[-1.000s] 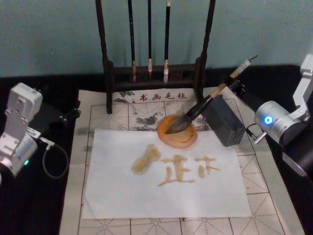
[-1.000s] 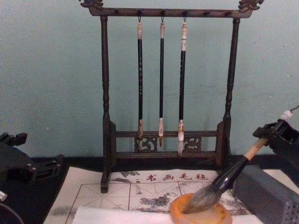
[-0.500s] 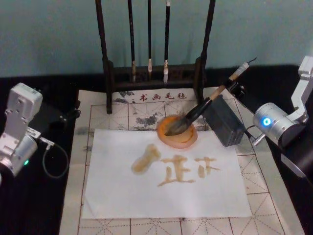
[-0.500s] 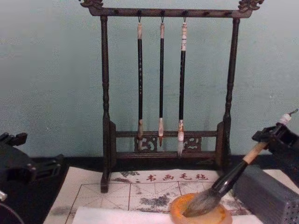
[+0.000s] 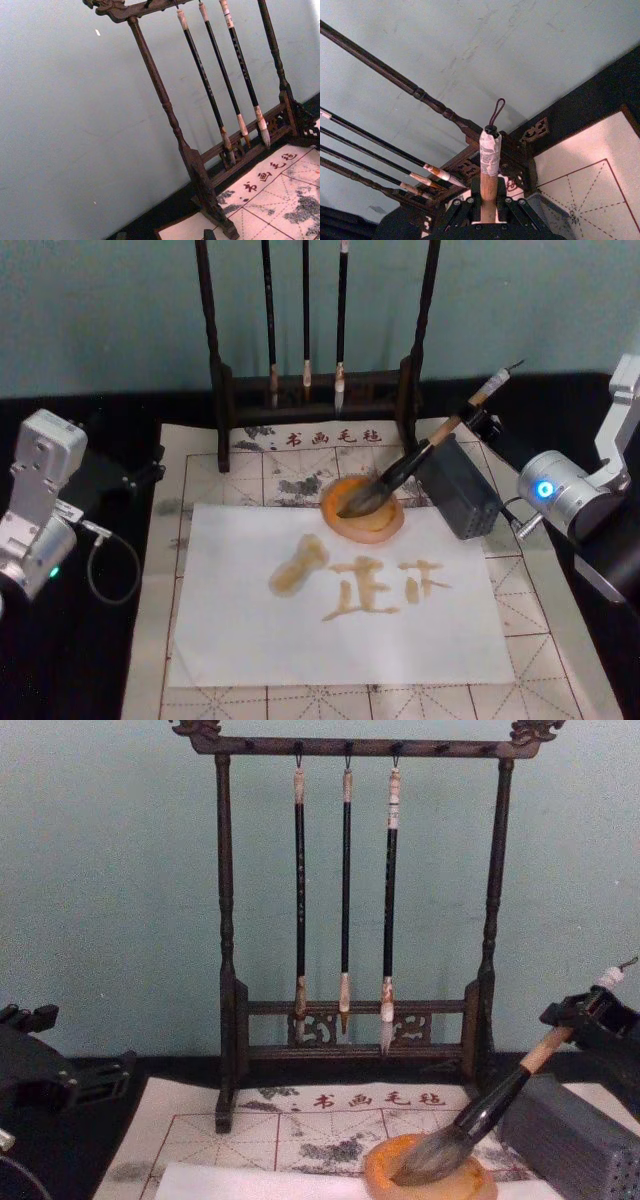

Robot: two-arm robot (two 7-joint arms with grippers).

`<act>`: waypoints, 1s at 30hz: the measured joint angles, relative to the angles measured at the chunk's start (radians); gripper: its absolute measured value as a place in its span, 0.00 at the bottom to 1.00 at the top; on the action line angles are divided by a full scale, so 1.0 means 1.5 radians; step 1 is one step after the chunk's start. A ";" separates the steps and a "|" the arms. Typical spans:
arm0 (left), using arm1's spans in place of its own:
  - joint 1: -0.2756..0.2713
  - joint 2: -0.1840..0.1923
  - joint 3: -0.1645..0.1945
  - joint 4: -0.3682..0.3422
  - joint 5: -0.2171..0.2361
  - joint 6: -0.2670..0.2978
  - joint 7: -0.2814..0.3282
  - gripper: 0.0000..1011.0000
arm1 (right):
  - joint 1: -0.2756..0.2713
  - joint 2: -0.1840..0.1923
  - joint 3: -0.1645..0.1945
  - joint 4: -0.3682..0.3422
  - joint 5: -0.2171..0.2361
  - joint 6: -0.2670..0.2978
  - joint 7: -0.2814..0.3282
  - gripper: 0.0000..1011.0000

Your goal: Pick up the brush from the inkstone, write on the paper, then place the brush back to its original position.

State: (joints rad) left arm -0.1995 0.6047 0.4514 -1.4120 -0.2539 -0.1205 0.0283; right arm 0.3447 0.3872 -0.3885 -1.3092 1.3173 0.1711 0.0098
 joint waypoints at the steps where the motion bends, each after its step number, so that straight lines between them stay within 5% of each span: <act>1: 0.000 0.000 0.000 0.000 0.000 0.000 0.000 0.99 | 0.000 0.000 0.000 0.000 0.000 0.000 0.000 0.20; 16: 0.000 0.000 0.000 0.000 0.000 0.000 0.000 0.99 | 0.000 -0.001 0.002 0.000 0.000 0.002 0.002 0.21; 30: 0.000 0.000 0.000 0.000 0.000 0.000 0.000 0.99 | -0.001 -0.001 0.003 0.000 -0.001 0.002 0.003 0.63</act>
State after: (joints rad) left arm -0.1995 0.6047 0.4514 -1.4120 -0.2539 -0.1205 0.0283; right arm 0.3434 0.3854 -0.3847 -1.3097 1.3163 0.1747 0.0141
